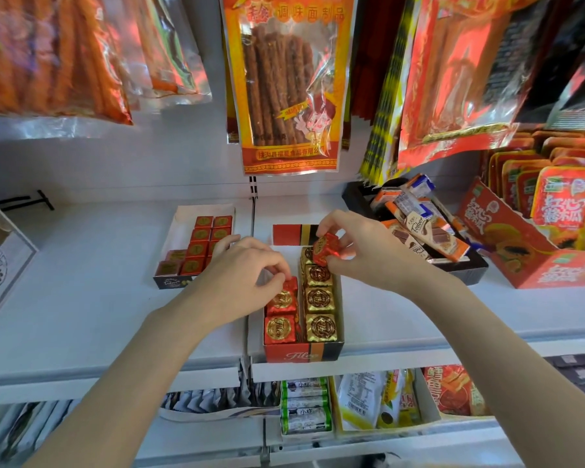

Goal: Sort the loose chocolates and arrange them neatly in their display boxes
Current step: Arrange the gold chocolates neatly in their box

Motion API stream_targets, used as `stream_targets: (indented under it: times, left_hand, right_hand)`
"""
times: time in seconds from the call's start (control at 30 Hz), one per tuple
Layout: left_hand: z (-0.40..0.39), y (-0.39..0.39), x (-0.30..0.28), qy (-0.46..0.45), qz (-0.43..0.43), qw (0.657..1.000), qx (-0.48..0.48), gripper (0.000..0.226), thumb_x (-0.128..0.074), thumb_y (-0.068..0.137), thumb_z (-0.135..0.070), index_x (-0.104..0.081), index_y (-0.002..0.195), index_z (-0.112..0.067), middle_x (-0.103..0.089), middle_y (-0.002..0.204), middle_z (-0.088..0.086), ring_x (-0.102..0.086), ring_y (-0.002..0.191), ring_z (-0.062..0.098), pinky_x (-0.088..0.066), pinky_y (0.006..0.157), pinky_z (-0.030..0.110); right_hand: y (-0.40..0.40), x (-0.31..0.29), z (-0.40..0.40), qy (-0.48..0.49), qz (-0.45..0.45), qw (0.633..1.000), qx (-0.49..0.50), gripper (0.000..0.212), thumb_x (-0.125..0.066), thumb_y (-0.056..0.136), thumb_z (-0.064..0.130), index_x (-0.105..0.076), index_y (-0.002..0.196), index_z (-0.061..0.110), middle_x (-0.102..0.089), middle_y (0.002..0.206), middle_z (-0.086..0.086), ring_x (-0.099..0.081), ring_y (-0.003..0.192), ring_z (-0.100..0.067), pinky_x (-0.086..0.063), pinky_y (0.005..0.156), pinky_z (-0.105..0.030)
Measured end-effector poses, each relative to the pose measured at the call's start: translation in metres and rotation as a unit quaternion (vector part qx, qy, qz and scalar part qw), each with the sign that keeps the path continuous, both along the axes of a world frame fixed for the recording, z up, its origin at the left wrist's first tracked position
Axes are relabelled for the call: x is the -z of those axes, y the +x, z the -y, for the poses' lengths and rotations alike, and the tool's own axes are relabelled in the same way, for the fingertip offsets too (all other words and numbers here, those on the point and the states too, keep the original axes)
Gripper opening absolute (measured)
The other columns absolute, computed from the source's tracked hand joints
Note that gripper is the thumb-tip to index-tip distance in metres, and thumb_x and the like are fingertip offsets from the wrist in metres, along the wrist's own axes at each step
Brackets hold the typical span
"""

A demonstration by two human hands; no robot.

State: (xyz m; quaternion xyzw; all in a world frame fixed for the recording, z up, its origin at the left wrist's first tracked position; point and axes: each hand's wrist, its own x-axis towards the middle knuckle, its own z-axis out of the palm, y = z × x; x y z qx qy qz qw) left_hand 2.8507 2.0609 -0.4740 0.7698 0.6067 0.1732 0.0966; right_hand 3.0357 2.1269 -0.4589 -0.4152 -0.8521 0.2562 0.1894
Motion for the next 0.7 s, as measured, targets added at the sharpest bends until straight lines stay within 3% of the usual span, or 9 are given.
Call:
stream_targets:
  times: [0.2, 0.37, 0.53, 0.7]
  left_hand:
    - [0.0032, 0.0011, -0.0021, -0.006, -0.001, 1.0, -0.004, 0.027, -0.049, 0.09, -0.028, -0.061, 0.113, -0.035, -0.055, 0.113, -0.012, -0.032, 0.12, 0.006, -0.011, 0.105, 0.027]
    - [0.004, 0.0016, -0.0024, -0.019, -0.005, 1.0, 0.013, 0.026, -0.048, 0.091, -0.028, -0.063, 0.112, -0.033, -0.048, 0.098, -0.024, -0.029, 0.114, 0.006, -0.014, 0.1, 0.028]
    - [0.0053, -0.0008, -0.0018, -0.007, -0.005, 1.0, 0.016, 0.027, -0.048, 0.091, -0.028, -0.062, 0.113, -0.033, -0.046, 0.095, -0.022, -0.027, 0.103, 0.003, -0.016, 0.097, 0.028]
    - [0.0056, -0.0018, -0.0015, -0.005, -0.006, 1.0, 0.028, 0.025, -0.048, 0.091, -0.028, -0.063, 0.112, -0.033, -0.047, 0.096, -0.021, -0.027, 0.102, 0.002, -0.016, 0.098, 0.029]
  right_hand:
    - [-0.0001, -0.0001, 0.0005, 0.007, 0.007, 1.0, 0.0, 0.032, -0.063, 0.079, 0.01, -0.053, 0.109, 0.015, -0.055, 0.109, -0.004, -0.058, 0.087, -0.015, -0.047, 0.068, -0.017]
    - [-0.0002, -0.0002, 0.0, 0.003, 0.007, 1.0, -0.002, 0.031, -0.062, 0.08, 0.011, -0.053, 0.108, 0.016, -0.054, 0.11, -0.003, -0.057, 0.086, -0.013, -0.045, 0.063, -0.012]
    - [-0.0008, -0.0007, 0.0002, 0.005, 0.011, 1.0, -0.001, 0.031, -0.062, 0.08, 0.011, -0.053, 0.109, 0.016, -0.054, 0.111, -0.004, -0.057, 0.088, -0.014, -0.045, 0.064, -0.012]
    - [-0.0022, -0.0022, 0.0011, 0.015, 0.017, 1.0, -0.003, 0.031, -0.062, 0.08, 0.011, -0.053, 0.11, 0.014, -0.055, 0.111, -0.006, -0.058, 0.091, -0.018, -0.049, 0.072, -0.024]
